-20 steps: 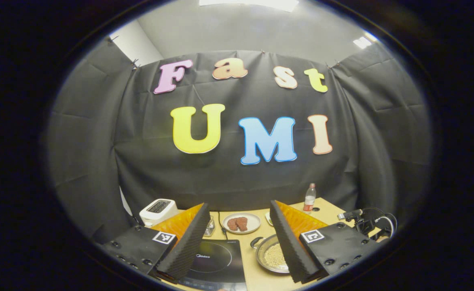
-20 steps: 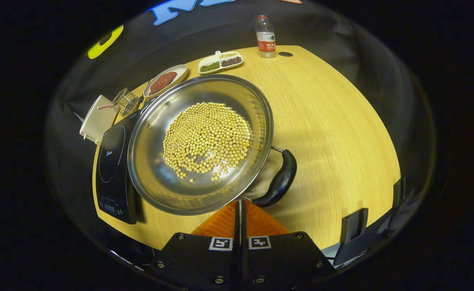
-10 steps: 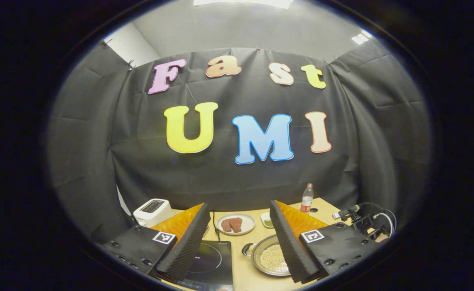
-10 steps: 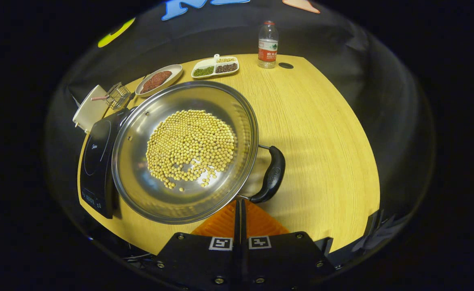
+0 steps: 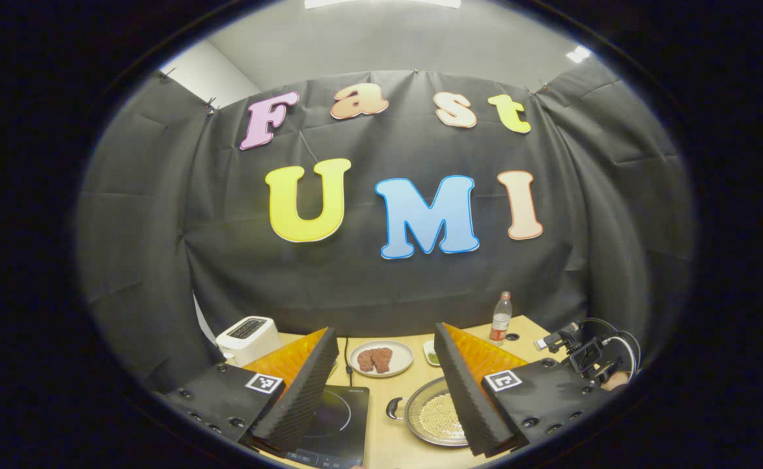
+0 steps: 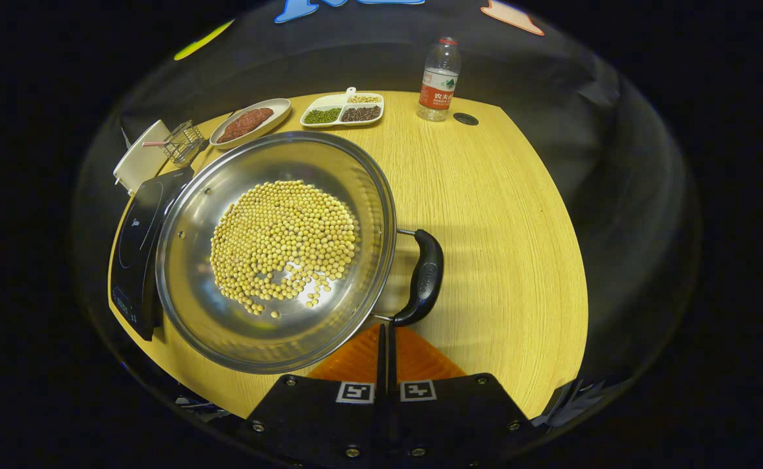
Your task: First push the handle of the pot to place it horizontally, then grasp the pot with both hands and set it on the induction cooktop.
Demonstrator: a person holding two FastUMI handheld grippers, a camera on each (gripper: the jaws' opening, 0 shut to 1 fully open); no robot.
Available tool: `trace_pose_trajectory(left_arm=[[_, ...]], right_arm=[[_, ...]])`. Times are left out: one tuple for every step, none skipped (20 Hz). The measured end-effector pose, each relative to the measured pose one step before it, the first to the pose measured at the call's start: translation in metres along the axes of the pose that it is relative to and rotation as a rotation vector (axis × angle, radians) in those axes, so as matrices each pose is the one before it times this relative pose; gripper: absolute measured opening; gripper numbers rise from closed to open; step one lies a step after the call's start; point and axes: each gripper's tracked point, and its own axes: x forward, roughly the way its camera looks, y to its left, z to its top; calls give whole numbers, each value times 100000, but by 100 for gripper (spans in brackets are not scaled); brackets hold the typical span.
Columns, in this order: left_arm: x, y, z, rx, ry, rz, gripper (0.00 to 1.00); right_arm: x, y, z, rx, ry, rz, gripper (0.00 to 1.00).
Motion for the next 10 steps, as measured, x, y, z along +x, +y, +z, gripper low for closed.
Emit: trace_pose_trajectory(left_arm=[[206, -186, -149, -112, 619, 699, 95], [134, -127, -294, -84, 698, 714, 95], [167, -205, -242, -66, 747, 675, 97], [125, -233, -171, 96, 579, 694, 99], [179, -202, -78, 367, 568, 643, 95], [6, -181, -235, 509, 550, 618, 95], [113, -218, -196, 383, 691, 580, 97], [86, -291, -202, 131, 553, 169, 98], [57, -283, 66, -172, 188, -121, 99], [-30, -234, 0, -307, 49, -381, 99]], right_arm=[[111, -244, 289, -1028, -96, 43, 0], [160, -267, 173, -1153, 56, -27, 0], [35, -370, 169, -1520, -559, -171, 0], [116, -383, 188, -1307, -762, -379, 0], [58, -256, 166, -718, -560, 802, 0], [90, 68, 93, 153, -415, 1271, 0], [29, -38, 85, 115, -65, 898, 0], [142, -103, 121, -237, -167, 350, 0], [104, -118, 170, -563, -334, 77, 0], [13, -120, 142, -525, -506, -128, 0]])
